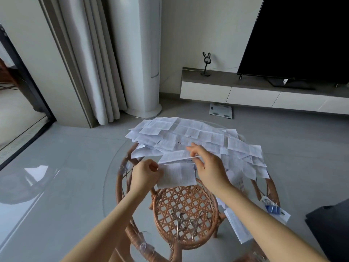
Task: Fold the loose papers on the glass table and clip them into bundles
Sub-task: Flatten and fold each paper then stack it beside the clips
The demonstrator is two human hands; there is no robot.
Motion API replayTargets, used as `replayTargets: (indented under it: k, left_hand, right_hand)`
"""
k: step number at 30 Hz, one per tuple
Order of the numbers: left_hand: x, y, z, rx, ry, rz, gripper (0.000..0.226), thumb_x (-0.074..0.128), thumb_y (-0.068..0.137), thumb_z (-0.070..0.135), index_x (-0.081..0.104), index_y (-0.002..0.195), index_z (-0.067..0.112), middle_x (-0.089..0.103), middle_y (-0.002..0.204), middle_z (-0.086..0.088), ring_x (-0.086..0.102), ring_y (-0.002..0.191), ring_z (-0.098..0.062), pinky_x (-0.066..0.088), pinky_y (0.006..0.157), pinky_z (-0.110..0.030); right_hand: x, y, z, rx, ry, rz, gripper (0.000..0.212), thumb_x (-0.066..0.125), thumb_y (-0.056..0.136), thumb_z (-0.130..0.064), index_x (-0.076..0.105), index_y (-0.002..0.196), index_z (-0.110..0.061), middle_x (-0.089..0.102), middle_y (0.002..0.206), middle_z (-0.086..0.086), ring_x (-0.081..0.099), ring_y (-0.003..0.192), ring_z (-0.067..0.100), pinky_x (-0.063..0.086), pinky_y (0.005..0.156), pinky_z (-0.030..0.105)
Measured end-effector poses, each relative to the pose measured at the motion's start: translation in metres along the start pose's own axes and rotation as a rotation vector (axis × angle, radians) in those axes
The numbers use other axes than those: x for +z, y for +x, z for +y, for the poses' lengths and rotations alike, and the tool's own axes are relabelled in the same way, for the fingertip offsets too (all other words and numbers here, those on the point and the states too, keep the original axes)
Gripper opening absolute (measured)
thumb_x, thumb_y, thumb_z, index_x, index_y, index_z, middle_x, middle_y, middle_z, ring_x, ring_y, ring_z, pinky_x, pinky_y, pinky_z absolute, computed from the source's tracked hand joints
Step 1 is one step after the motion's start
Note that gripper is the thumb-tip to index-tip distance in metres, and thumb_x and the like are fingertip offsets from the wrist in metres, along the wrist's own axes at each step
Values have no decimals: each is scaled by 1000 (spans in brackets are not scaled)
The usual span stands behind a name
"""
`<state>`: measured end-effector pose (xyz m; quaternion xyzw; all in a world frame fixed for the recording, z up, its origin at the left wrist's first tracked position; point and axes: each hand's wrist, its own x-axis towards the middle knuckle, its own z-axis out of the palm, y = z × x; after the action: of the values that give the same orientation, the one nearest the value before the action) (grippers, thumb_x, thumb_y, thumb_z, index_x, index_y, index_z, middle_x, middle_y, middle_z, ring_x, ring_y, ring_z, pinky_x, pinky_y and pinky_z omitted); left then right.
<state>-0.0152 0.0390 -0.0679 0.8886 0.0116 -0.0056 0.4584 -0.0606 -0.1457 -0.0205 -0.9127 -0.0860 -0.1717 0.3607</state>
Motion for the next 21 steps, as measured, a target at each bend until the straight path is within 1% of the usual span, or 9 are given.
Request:
replayTargets:
  k: [2, 4, 8, 11, 13, 15, 17, 19, 21]
  left_hand:
    - [2, 2, -2, 36, 54, 30, 13, 73, 77, 13, 60, 80, 16, 56, 70, 11, 53, 65, -4, 33, 52, -12]
    - [3, 1, -5, 45, 70, 34, 13, 73, 76, 9, 63, 83, 12, 55, 69, 11, 51, 65, -2, 33, 52, -12]
    - [3, 4, -10, 78, 121, 23, 20, 66, 74, -4, 69, 92, 5, 64, 77, 2, 53, 67, -7, 36, 54, -13]
    - [-2, 6, -11, 122, 188, 7, 20, 63, 80, -3, 69, 98, 5, 70, 93, -6, 53, 74, -10, 37, 58, -13]
    - [-8, 3, -9, 177, 219, 40, 25, 56, 82, -7, 69, 100, 5, 69, 100, -6, 54, 82, -11, 41, 68, -17]
    - [-11, -2, -4, 342, 250, 109, 26, 58, 82, -7, 71, 99, 7, 68, 104, -5, 58, 93, -19, 47, 78, -26]
    - [-7, -6, -2, 549, 293, 77, 19, 67, 80, 0, 74, 95, 10, 70, 101, -4, 60, 96, -25, 49, 80, -34]
    - [3, -8, -5, 629, 374, -26, 16, 72, 80, 7, 75, 94, 13, 70, 100, -3, 60, 95, -25, 51, 79, -36]
    - [10, -6, -9, 594, 388, -77, 14, 72, 80, 10, 76, 93, 14, 68, 101, -2, 59, 95, -25, 51, 81, -36]
  right_hand:
    - [10, -2, 6, 21, -112, -52, 18, 50, 93, -1, 59, 105, -11, 65, 106, 4, 63, 99, 16, 49, 82, 18]
    - [17, -7, 8, 29, -221, -128, 17, 49, 90, 5, 55, 95, -10, 61, 95, 5, 62, 90, 24, 54, 75, 36]
    - [26, -19, 4, 148, -355, -408, 28, 41, 86, 10, 40, 87, -18, 52, 96, -8, 41, 128, 32, 42, 77, 32]
    - [29, -18, 0, 203, -420, -554, 28, 41, 87, 9, 41, 93, -18, 53, 122, 1, 18, 143, 32, 41, 99, 40]
    - [30, -18, -3, 205, -506, -607, 43, 39, 87, 10, 48, 121, -13, 38, 147, 5, 12, 144, 35, 33, 109, 43]
    - [29, -19, -8, 202, -566, -616, 61, 38, 88, 11, 35, 143, -14, 21, 156, 6, 8, 144, 35, 24, 114, 44]
    - [27, -20, -13, 187, -577, -598, 63, 39, 88, 10, 31, 146, -14, 19, 157, 6, 7, 145, 34, 18, 115, 43]
    - [22, -22, -21, 108, -584, -562, 54, 42, 89, 8, 41, 139, -11, 29, 154, 6, 13, 145, 29, 8, 117, 40]
    - [14, -26, -31, -51, -526, -358, 39, 48, 84, 10, 60, 116, -10, 54, 135, 7, 40, 134, 22, 8, 119, 39]
